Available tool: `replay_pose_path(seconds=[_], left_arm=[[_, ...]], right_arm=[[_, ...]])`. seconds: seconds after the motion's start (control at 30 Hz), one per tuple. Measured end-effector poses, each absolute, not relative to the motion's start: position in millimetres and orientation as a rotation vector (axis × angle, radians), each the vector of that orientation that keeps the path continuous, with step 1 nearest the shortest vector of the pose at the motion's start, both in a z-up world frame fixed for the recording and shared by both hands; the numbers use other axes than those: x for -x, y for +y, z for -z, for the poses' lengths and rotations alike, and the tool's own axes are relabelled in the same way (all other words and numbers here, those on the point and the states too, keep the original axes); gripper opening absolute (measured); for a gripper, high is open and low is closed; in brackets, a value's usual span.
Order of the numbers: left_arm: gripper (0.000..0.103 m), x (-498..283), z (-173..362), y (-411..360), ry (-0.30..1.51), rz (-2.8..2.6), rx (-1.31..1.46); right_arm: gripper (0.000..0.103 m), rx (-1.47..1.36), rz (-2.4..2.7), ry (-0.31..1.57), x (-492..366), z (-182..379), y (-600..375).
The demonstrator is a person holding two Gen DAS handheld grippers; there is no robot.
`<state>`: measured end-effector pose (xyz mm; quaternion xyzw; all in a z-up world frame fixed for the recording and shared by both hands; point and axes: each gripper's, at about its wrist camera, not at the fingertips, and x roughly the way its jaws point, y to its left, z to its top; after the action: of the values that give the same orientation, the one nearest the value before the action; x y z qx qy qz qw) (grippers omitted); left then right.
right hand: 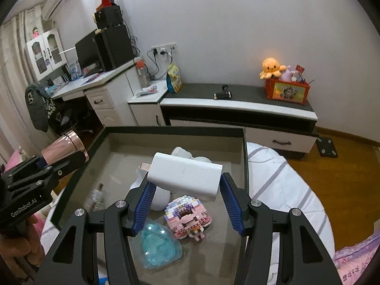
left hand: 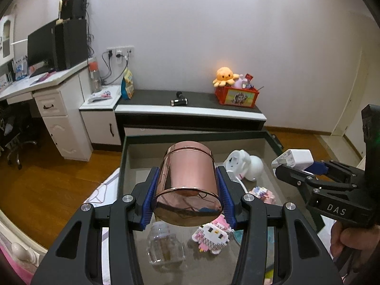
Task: Organize rigid objects
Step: 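Carry both items into the dark box and open both tools to release them, then withdraw both open tools from the box back over the remaining items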
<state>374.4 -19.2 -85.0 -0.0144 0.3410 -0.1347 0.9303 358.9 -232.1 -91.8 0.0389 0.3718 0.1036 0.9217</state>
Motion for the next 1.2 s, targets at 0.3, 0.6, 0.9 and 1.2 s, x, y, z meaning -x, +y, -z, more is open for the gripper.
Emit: replay_pose_path(seconds=[0.3, 0.6, 0.9, 1.2], left_arm=[[0.054, -386, 101, -20, 0.752, 0.246, 0.012], [0.101, -347, 76, -5, 0.673, 0.178, 0.024], [0.103, -287, 51, 7, 0.627, 0.168, 0.044], [0.103, -230, 39, 13, 0.605, 0.155, 0.058]], right_arm=[[0.071, -0.087, -0.193, 0.803, -370, 106, -235], [0.090, -0.095, -0.126, 0.775, -343, 87, -243], [0.090, -0.131, -0.132, 0.738, -294, 68, -245], [0.090, -0.148, -0.151, 0.685, -229, 52, -242]])
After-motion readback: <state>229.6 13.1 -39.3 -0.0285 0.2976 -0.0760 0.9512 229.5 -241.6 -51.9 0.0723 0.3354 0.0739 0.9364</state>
